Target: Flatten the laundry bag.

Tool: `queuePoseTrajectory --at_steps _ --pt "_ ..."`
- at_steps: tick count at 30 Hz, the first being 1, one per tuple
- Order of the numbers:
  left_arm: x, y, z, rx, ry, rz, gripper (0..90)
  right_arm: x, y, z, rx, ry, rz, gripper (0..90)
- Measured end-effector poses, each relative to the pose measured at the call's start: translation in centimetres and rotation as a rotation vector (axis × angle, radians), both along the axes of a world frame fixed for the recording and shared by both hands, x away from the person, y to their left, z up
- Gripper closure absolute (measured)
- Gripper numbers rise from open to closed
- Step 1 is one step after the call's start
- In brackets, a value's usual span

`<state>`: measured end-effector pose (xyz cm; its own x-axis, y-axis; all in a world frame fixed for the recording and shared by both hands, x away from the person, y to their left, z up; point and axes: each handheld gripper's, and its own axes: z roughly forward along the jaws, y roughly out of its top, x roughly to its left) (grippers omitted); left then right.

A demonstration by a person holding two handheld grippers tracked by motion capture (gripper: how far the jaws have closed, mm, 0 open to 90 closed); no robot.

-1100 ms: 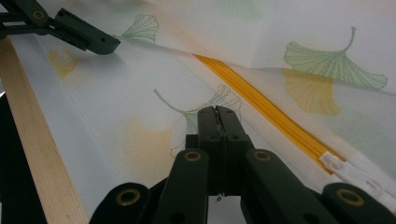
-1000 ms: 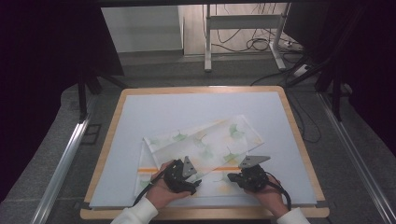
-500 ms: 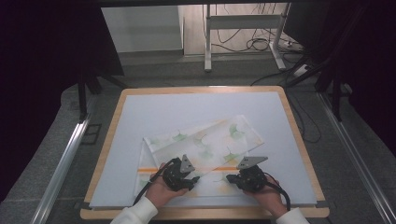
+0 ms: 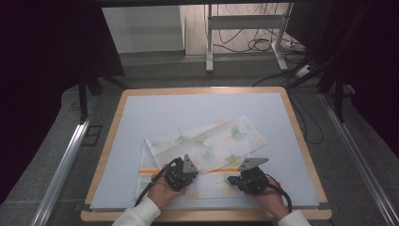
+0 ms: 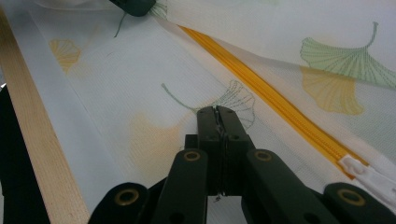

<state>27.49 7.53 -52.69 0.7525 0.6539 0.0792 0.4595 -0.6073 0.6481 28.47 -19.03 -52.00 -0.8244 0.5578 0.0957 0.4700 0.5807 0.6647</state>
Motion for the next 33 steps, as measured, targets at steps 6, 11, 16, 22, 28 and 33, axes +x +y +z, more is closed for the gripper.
queuePoseTrajectory --at_steps 6,11,16,22,28,33 --pt "0.0 0.2 0.2 -0.016 -0.010 -0.002 87.1 -0.1 0.4 -0.1 -0.005 0.000 0.013 88.5" --pt "0.0 0.5 0.5 -0.037 -0.023 0.005 87.9 0.0 0.5 -0.2 -0.012 0.002 0.015 88.6" --pt "0.0 0.6 0.6 -0.042 -0.032 0.010 88.2 0.1 0.4 -0.2 -0.013 0.003 0.015 88.6" --pt "0.1 0.8 0.8 -0.053 -0.033 0.012 89.3 0.1 0.4 -0.2 -0.016 -0.001 0.017 88.5" --pt "0.5 1.3 1.5 -0.075 -0.039 0.015 89.5 0.2 0.3 -0.3 -0.014 -0.001 0.018 88.3" --pt "1.1 1.7 1.8 -0.093 -0.034 0.020 89.6 0.2 0.2 -0.3 -0.014 0.000 0.015 88.3"
